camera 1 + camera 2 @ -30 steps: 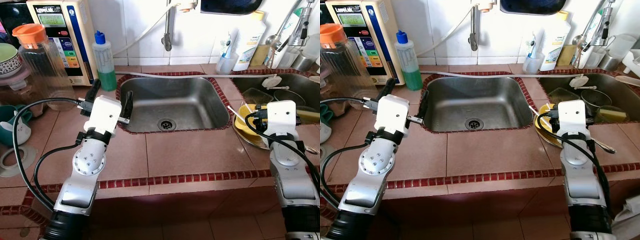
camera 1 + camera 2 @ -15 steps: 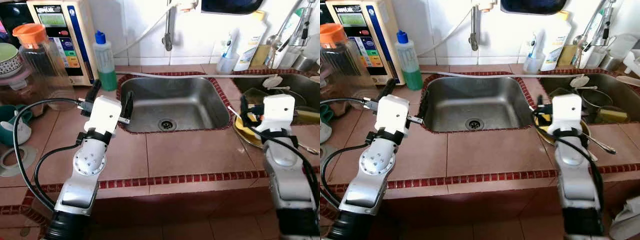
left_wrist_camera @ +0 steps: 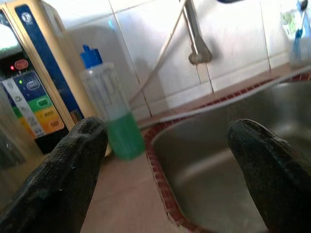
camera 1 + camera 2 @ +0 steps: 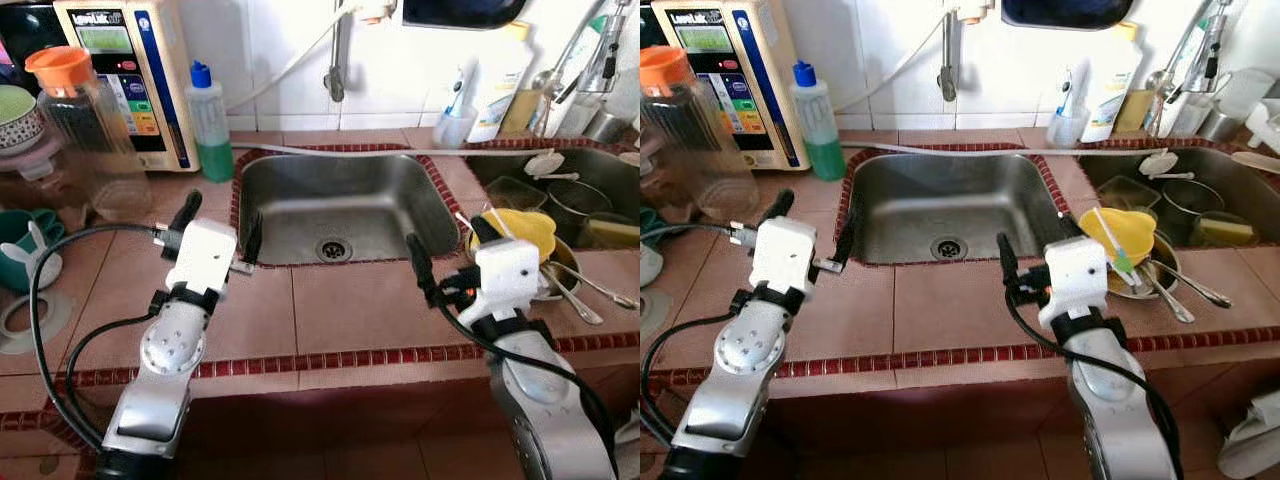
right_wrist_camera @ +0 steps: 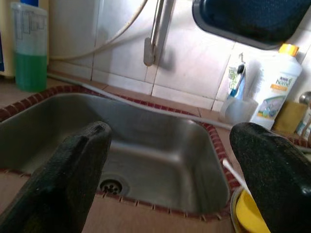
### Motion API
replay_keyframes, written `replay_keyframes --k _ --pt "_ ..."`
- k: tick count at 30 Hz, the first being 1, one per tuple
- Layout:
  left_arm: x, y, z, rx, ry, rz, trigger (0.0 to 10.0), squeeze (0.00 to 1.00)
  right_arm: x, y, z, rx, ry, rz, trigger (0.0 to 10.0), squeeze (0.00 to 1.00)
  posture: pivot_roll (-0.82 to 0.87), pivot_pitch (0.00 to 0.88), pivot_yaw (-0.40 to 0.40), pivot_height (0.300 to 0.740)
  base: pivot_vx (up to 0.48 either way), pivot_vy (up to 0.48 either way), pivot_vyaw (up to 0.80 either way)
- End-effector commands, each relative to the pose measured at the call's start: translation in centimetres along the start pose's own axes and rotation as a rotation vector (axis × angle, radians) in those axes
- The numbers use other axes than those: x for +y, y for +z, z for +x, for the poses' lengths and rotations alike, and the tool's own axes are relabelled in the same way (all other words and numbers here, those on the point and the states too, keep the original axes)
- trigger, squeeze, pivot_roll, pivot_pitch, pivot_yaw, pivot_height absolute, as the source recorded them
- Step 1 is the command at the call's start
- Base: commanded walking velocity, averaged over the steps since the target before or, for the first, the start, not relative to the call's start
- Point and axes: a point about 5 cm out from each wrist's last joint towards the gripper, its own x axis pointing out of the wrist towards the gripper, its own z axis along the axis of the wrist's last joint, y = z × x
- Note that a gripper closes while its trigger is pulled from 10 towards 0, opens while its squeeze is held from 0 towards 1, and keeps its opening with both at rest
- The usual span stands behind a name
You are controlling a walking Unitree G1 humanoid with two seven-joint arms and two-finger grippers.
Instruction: Kitchen organization
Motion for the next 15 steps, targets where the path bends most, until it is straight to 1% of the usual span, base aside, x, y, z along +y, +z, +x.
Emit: replay_keyframes --k 1,2,7,10,15 --pt "0.2 -0.2 -0.3 0.000 -0.016 0.016 10.0 0.00 0.4 0.3 -0.4 0.004 0.020 0.012 10.0 0.20 0.10 0.000 -0.004 0.740 0.000 0.000 0.00" --pt "0.2 -0.3 -0.5 0.006 -0.014 0.028 10.0 0.00 0.7 0.1 -0.9 0.021 0.030 0.016 10.0 0.00 0.11 0.000 -0.006 0.740 0.000 0.000 0.00" --pt "-0.1 -0.4 -0.7 0.006 -0.013 0.048 10.0 0.00 1.2 -0.2 -1.3 0.044 0.043 0.029 10.0 0.00 0.11 0.000 -0.009 0.740 0.000 0.000 0.00" --pt "-0.4 -0.2 -0.6 0.005 -0.012 0.037 10.0 0.00 1.4 0.0 -1.1 0.046 0.049 0.037 10.0 0.00 0.11 0.000 -0.012 0.740 0.000 0.000 0.00" --pt "-0.5 -0.3 -0.6 0.003 -0.013 0.041 10.0 0.00 1.4 0.1 -1.0 0.050 0.049 0.037 10.0 0.00 0.11 0.000 -0.015 0.740 0.000 0.000 0.00"
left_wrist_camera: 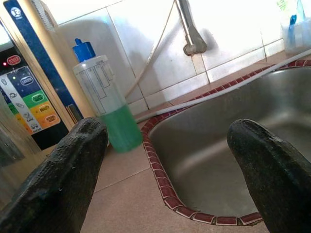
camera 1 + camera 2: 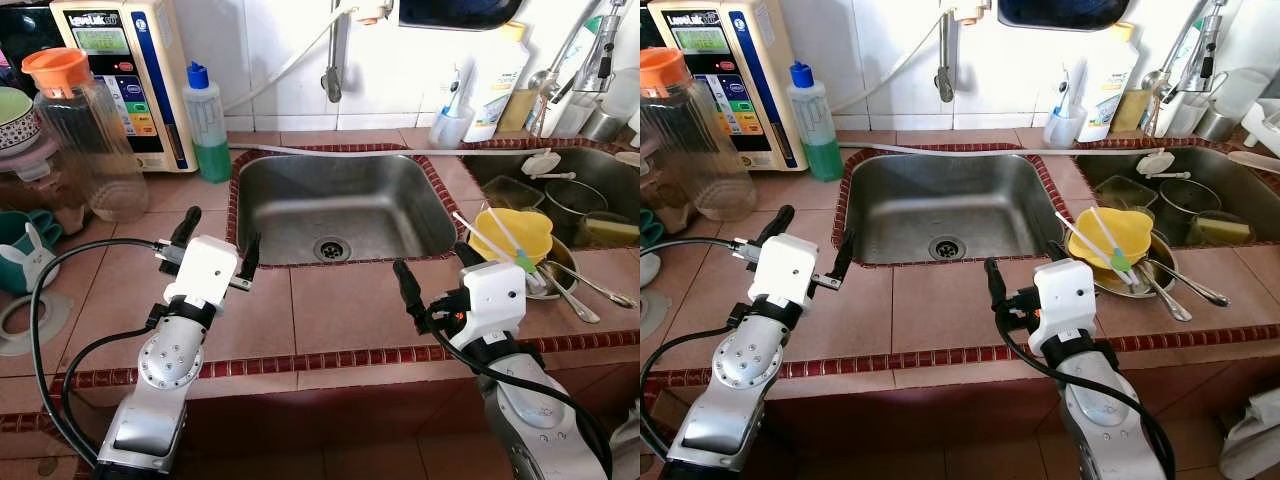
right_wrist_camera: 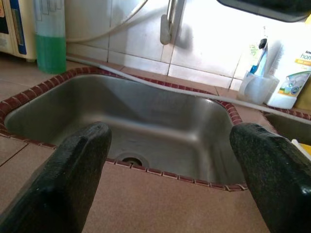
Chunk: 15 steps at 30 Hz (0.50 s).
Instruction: Kitchen organization
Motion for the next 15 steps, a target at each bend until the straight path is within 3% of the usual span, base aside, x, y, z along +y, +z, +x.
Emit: replay_keyframes --k 1,15 --pt "-0.03 0.28 0.07 -0.014 0.001 0.008 10.0 0.00 -0.06 0.84 -0.03 -0.027 -0.001 -0.008 10.0 0.00 0.11 0.000 -0.014 0.740 0.000 0.000 0.00" --pt "-0.08 0.65 0.43 -0.029 0.002 0.018 10.0 0.00 0.13 0.78 -0.17 -0.017 -0.011 -0.002 10.0 0.00 0.11 0.000 -0.009 0.740 0.000 0.000 0.00"
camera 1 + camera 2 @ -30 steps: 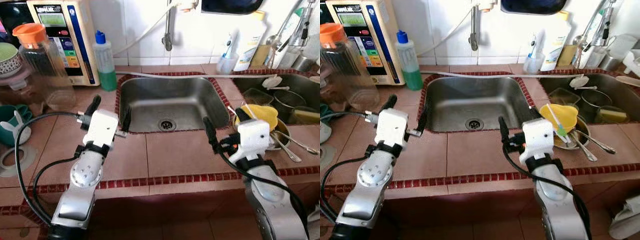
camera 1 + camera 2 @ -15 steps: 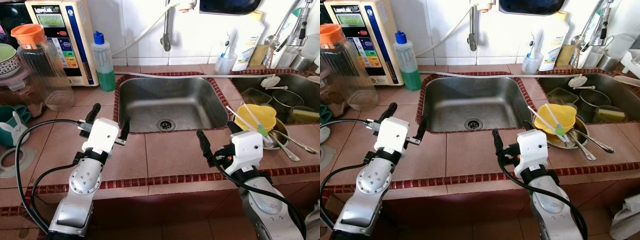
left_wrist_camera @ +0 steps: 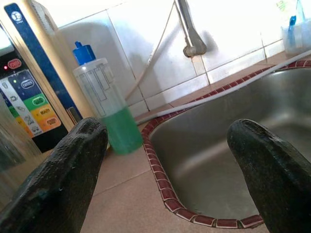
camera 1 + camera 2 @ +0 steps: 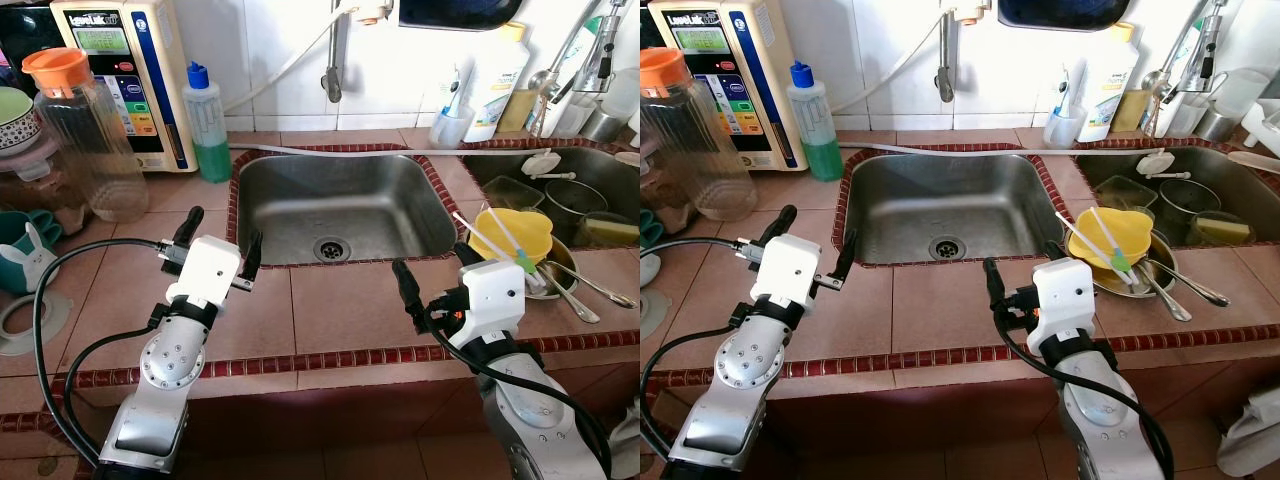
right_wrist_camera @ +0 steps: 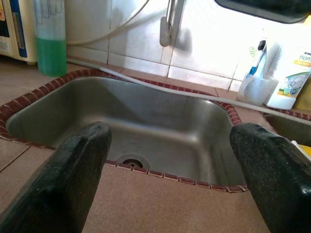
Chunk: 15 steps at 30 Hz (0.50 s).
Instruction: Kitchen organization
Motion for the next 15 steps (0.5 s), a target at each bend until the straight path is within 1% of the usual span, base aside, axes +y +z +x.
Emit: replay_keyframes --k 1,7,11,14,15 --pt "0.0 0.6 0.3 -0.028 0.001 0.011 10.0 0.00 0.0 0.4 -0.1 -0.009 -0.009 -0.005 10.0 0.00 0.11 0.000 -0.008 0.740 0.000 0.000 0.00" --pt "0.0 0.9 0.3 -0.037 -0.007 0.011 10.0 0.00 0.1 0.4 -0.4 -0.007 -0.014 0.003 10.0 0.00 0.11 0.000 -0.007 0.740 0.000 0.000 0.00" --pt "-0.3 -0.1 -0.1 0.006 -0.027 0.002 10.0 0.00 0.4 -0.1 -0.3 0.006 -0.014 0.010 10.0 0.00 0.11 0.000 -0.006 0.740 0.000 0.000 0.00" --pt "-0.9 -1.5 -0.5 0.060 -0.052 0.003 10.0 0.00 0.5 -1.6 -0.1 0.047 -0.037 0.037 10.0 0.00 0.11 0.000 -0.006 0.740 0.000 0.000 0.00" --pt "-0.9 -1.5 -0.5 0.060 -0.052 0.003 10.0 0.00 0.5 -1.6 -0.1 0.047 -0.037 0.037 10.0 0.00 0.11 0.000 -0.006 0.740 0.000 0.000 0.00"
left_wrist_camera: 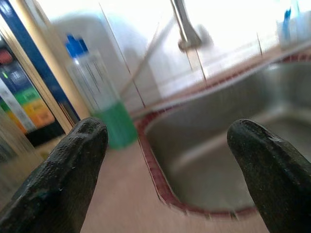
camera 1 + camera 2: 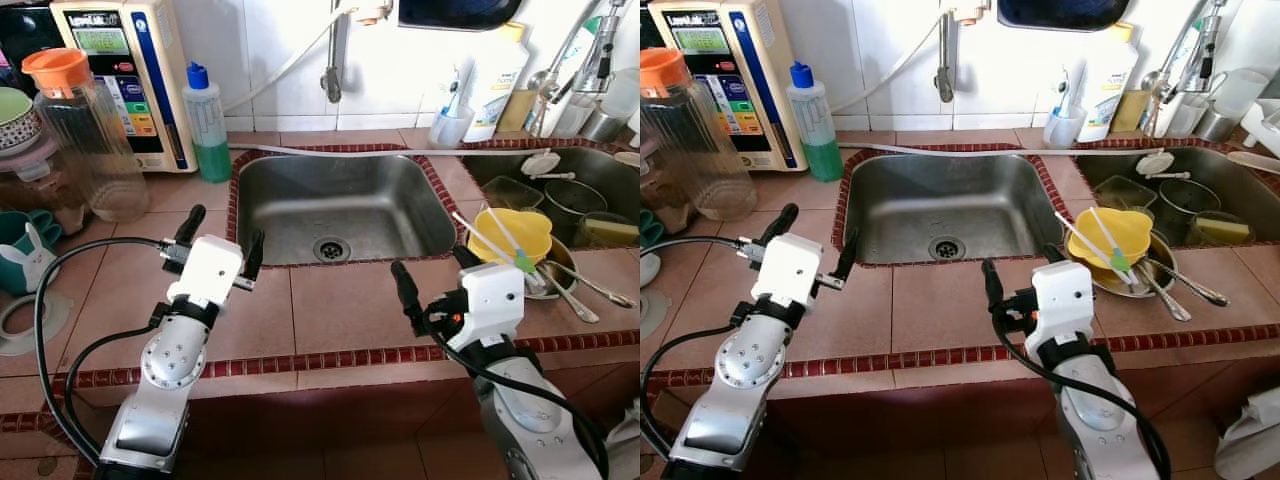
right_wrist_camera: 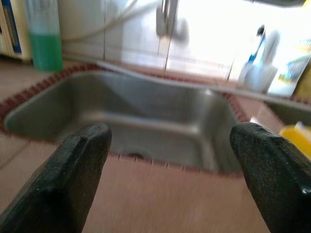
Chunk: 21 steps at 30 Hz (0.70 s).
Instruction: Kitchen organization
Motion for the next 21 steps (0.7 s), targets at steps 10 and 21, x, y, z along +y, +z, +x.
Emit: replay_keyframes --k 10,21 --pt "-0.7 -4.0 -1.5 0.131 -0.071 -0.011 10.0 0.00 -0.7 -2.9 -0.4 0.081 -0.057 -0.006 10.0 0.00 0.11 0.000 -0.007 0.740 0.000 0.000 0.00" --pt "-1.0 -2.9 -1.1 0.074 -0.076 -0.003 10.0 0.00 -0.6 -3.0 -0.4 0.071 -0.055 -0.012 10.0 0.00 0.12 0.000 -0.011 0.740 0.000 0.000 0.00"
